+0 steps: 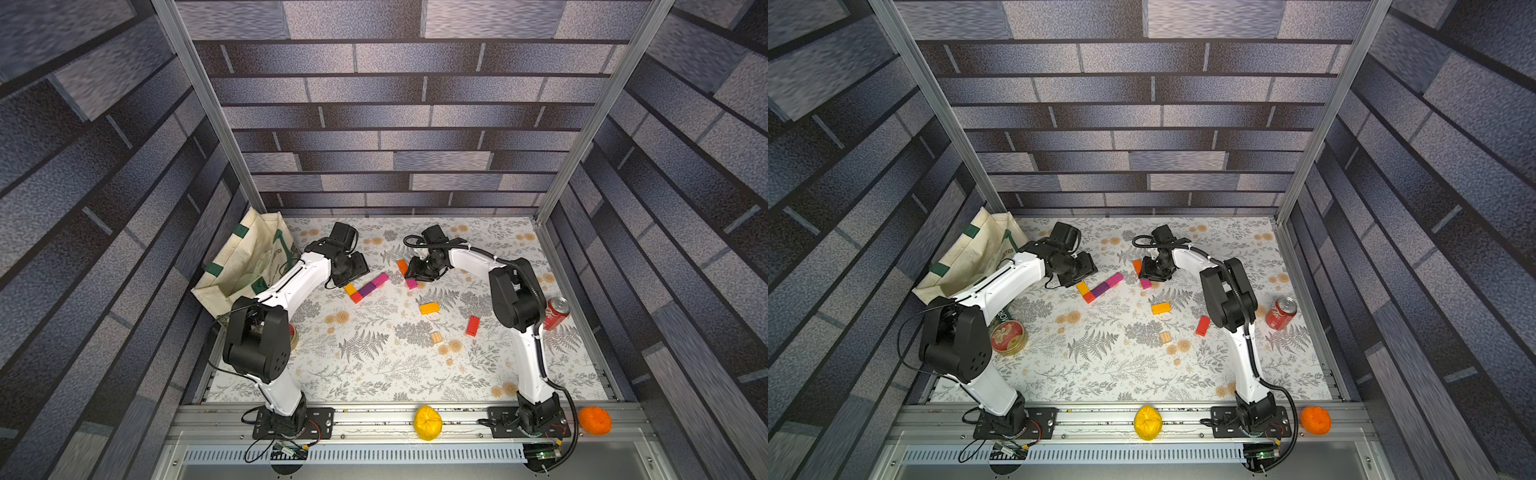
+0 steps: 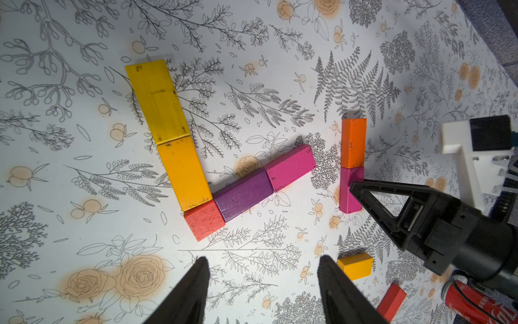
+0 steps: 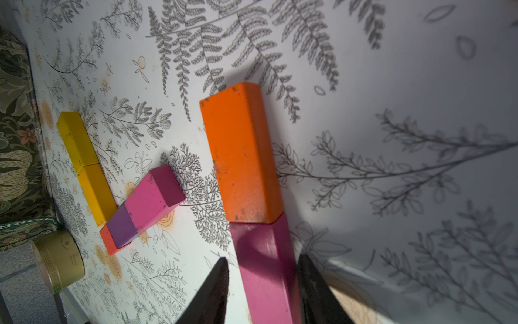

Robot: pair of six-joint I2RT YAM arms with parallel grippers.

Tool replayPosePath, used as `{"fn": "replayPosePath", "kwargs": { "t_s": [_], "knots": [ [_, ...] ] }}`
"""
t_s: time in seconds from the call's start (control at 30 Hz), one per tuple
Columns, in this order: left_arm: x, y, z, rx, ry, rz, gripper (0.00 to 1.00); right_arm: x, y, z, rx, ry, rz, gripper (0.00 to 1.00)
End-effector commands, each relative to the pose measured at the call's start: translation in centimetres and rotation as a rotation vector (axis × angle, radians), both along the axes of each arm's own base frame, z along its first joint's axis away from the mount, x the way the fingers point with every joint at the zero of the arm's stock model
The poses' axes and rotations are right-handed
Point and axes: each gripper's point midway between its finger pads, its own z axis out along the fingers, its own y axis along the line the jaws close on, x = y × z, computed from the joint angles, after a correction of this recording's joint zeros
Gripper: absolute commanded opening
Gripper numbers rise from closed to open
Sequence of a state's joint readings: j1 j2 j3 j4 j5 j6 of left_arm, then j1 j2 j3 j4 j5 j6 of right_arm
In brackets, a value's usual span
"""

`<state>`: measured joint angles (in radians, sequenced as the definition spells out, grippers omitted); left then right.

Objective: Assemble the letter v with building blocks
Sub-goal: Assemble the building block at the center of the board.

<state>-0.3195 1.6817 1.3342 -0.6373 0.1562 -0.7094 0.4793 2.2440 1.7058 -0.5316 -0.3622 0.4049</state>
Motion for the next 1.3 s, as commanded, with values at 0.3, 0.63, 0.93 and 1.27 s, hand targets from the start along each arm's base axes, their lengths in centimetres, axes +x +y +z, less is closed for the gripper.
{"fn": "replayPosePath", "kwargs": {
  "t_s": [0.3,0.63,0.93,1.27],
  "knots": [
    [-0.2,0.1,0.5,0.018,0.002,-0.010,0.64,-0.8,-1.1,-1.7,-0.056,0.040,-0.019,0.59],
    [-0.2,0.0,0.6,0.016,-0.002,-0.016,0.64,-1.1,-2.7,1.1,-0.046,-0.012,-0.058,0.81],
    [-0.3,-0.2,0.6,0.007,-0.004,-0.024,0.64,-3.5,-3.3,3.9,0.041,-0.024,-0.122,0.71],
    [-0.3,-0.3,0.5,0.006,-0.004,-0.027,0.64,-5.4,-3.5,1.3,0.050,0.053,-0.171,0.01]
  ]
}}
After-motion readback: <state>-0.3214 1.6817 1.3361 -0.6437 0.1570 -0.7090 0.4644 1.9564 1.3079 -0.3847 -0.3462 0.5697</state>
